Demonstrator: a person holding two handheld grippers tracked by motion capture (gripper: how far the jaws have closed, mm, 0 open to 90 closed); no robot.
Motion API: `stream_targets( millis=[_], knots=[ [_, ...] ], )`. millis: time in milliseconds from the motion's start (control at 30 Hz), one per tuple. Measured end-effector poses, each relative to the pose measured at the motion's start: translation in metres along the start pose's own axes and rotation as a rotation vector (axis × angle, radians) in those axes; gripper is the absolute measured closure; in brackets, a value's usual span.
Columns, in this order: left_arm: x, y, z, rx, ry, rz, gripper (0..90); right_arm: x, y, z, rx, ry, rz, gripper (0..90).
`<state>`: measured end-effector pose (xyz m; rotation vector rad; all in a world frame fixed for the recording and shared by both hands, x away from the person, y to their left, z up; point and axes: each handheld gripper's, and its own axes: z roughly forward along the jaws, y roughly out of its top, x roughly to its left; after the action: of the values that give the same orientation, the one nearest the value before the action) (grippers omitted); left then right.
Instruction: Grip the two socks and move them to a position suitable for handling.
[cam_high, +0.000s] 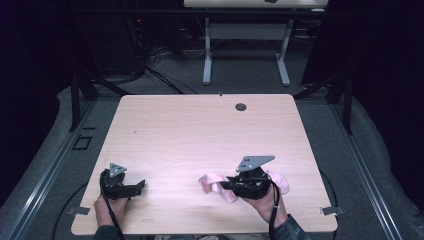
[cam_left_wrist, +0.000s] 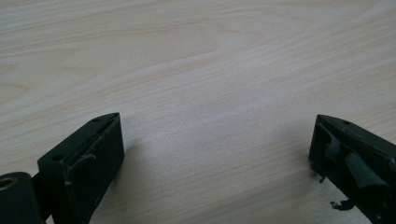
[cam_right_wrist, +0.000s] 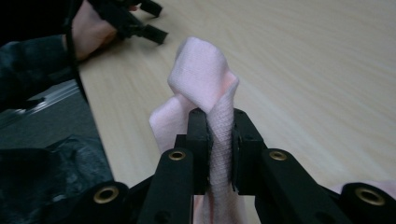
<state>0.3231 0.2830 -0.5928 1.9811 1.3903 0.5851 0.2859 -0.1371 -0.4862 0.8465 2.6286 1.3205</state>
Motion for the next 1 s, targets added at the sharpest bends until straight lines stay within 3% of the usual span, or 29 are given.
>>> stream_targets(
  millis=[100,133,200,267,300,367,433,467,500,533,667,1000],
  knots=[
    [0.0,0.0,0.0,0.0,0.0,0.0,3.3,0.001,-0.005,0.013,0.036,0.033,0.002,80.1],
    [0.0,0.0,0.0,0.0,0.0,0.0,3.3,0.002,-0.012,0.029,0.086,0.035,0.0,79.8],
    [0.0,0.0,0.0,0.0,0.0,0.0,3.2,0.0,-0.021,0.044,0.122,0.042,0.021,78.9],
    [0.0,0.0,0.0,0.0,0.0,0.001,3.2,-0.002,-0.028,0.057,0.176,0.01,0.007,77.7],
    [0.0,0.0,0.0,0.0,0.0,0.001,3.3,-0.002,-0.028,0.057,0.176,0.01,0.007,77.7],
    [0.0,0.0,0.0,0.0,0.0,0.0,3.3,-0.007,-0.036,0.069,0.208,-0.033,0.018,69.9],
    [0.0,0.0,0.0,0.0,0.0,0.001,3.3,-0.009,-0.038,0.071,0.207,-0.034,0.029,67.1],
    [0.0,0.0,0.0,0.0,0.0,0.001,3.3,-0.01,-0.039,0.071,0.211,-0.04,0.034,64.4],
    [0.0,0.0,0.0,0.0,0.0,0.001,3.3,-0.011,-0.042,0.072,0.213,-0.071,0.035,50.7],
    [0.0,0.0,0.0,0.0,0.0,0.001,3.3,-0.011,-0.042,0.072,0.213,-0.071,0.035,50.7],
    [0.0,0.0,0.0,0.0,0.0,0.001,3.3,-0.015,-0.043,0.062,0.186,-0.083,0.043,30.9],
    [0.0,0.0,0.0,-0.003,0.0,-0.001,3.3,-0.023,-0.039,0.024,0.09,-0.13,0.074,19.5]
  ],
)
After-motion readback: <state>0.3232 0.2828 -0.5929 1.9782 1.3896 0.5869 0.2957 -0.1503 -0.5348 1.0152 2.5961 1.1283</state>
